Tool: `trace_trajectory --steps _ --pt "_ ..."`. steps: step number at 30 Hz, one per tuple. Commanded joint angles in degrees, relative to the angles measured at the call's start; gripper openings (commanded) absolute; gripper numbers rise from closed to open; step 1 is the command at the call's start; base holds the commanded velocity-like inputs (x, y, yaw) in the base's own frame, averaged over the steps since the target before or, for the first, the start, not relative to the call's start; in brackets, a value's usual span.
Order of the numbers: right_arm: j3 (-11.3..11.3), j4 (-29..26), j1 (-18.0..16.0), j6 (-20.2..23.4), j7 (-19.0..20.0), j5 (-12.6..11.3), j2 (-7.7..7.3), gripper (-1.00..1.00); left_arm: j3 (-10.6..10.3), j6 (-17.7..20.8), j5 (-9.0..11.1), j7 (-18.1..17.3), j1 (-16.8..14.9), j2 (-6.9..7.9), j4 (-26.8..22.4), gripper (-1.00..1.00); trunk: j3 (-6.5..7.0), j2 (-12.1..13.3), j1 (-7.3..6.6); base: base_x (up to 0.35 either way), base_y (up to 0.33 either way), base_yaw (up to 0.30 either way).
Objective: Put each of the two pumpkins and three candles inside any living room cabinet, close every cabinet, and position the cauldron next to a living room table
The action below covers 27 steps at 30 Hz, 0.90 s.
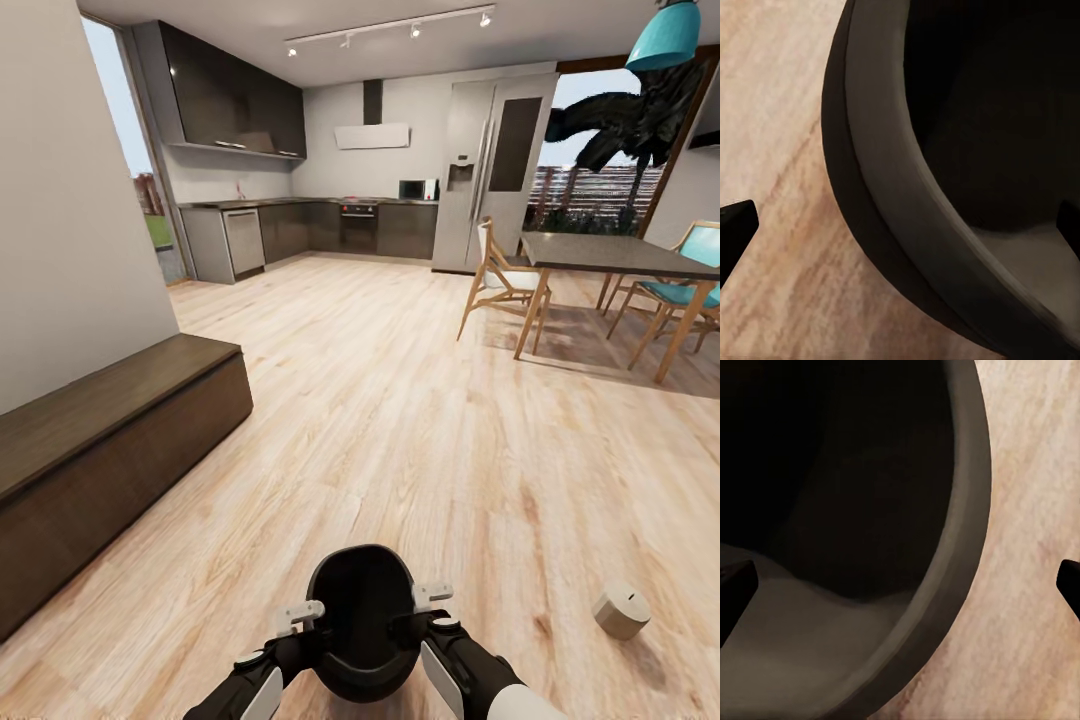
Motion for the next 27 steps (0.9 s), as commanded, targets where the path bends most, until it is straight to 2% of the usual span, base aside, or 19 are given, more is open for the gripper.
trace_trajectory --steps 1,7,12,24,27 --pt "0.5 -0.1 0.0 0.3 -0.4 -0.6 -0.04 1.00 -0.2 0.2 0.4 0.0 0.0 0.00 -0.1 1.00 -0.28 0.0 0.01 0.000 0.000 0.000" --pt "0.5 -0.1 0.0 0.3 -0.4 -0.6 -0.04 1.00 -0.2 0.2 0.4 0.0 0.0 -0.04 -0.1 1.00 -0.50 -0.1 0.04 0.000 0.000 0.000" --pt "0.5 -0.1 0.0 0.3 -0.4 -0.6 -0.04 1.00 -0.2 0.2 0.4 0.0 0.0 -0.06 -0.1 1.00 -1.61 -0.1 0.17 0.000 0.000 0.000" --pt "0.5 -0.1 0.0 0.3 -0.4 -0.6 -0.04 1.00 -0.2 0.2 0.5 0.0 0.0 -0.06 -0.1 1.00 -1.61 -0.1 0.17 0.000 0.000 0.000" --pt "0.5 -0.1 0.0 0.3 -0.4 -0.6 -0.04 1.00 -0.2 0.2 0.4 0.0 0.0 -0.06 -0.1 1.00 -2.27 -0.2 0.24 0.000 0.000 0.000"
